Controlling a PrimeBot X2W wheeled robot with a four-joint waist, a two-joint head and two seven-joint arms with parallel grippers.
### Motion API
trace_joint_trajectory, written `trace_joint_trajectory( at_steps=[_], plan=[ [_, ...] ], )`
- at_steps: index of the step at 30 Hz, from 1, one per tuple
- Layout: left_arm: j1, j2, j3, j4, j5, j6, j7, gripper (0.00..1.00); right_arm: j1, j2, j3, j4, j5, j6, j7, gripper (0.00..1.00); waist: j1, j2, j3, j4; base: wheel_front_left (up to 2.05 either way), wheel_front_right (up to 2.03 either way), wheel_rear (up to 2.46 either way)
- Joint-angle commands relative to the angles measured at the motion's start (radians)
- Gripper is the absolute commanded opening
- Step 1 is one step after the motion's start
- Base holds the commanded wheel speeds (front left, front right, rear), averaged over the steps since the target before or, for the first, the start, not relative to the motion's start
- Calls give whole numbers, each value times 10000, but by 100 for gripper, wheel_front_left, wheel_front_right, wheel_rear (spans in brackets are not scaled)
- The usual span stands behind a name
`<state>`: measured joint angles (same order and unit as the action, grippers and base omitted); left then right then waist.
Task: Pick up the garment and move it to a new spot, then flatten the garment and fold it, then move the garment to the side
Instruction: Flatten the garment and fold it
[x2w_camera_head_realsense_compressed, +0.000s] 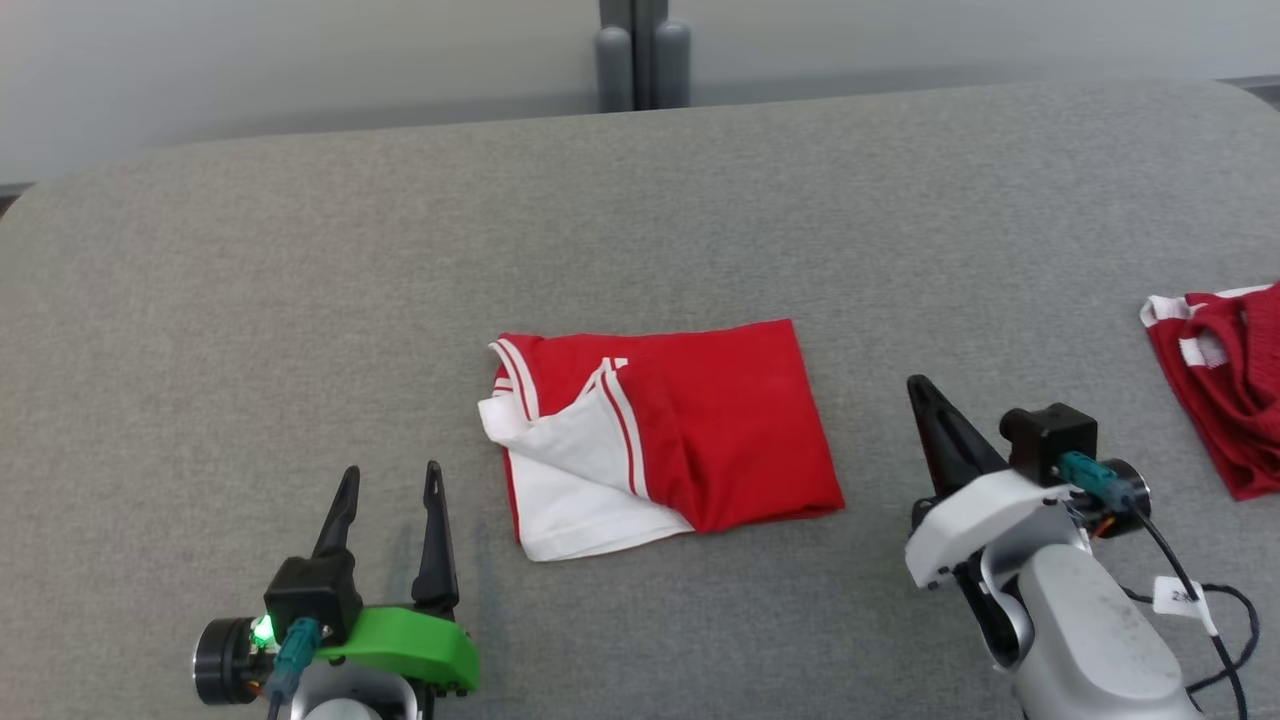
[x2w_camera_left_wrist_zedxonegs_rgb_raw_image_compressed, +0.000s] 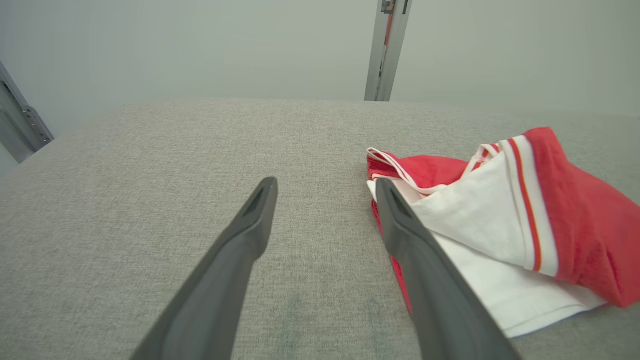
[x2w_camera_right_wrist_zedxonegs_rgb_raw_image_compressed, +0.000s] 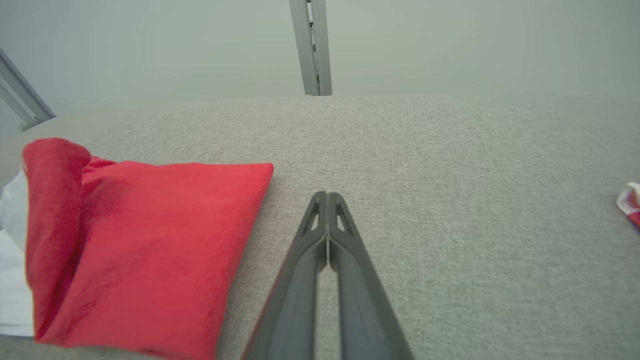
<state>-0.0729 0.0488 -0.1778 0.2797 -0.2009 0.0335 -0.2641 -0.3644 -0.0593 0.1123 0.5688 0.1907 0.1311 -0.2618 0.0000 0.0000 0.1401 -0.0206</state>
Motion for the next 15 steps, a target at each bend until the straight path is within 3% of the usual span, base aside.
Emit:
trace_joint_trajectory(
  at_steps=[1, 8, 15],
  plan=[
    [-213, 43, -53, -17, -101, -17, 5, 100, -282, -19, 243, 240, 22, -10, -40, 0, 0, 0, 443, 679, 0, 0, 0],
    [-412, 41, -396, 2, -253, -32, 5, 100, -1374, -4, 1597, 1612, 180, -10, -40, 0, 0, 0, 688, 2060, 0, 0, 0],
    [-132, 40, -552, 16, -548, 76, 5, 100, -1565, 53, 2890, 2063, 599, -10, -40, 0, 0, 0, 659, 3141, 0, 0, 0]
  ],
)
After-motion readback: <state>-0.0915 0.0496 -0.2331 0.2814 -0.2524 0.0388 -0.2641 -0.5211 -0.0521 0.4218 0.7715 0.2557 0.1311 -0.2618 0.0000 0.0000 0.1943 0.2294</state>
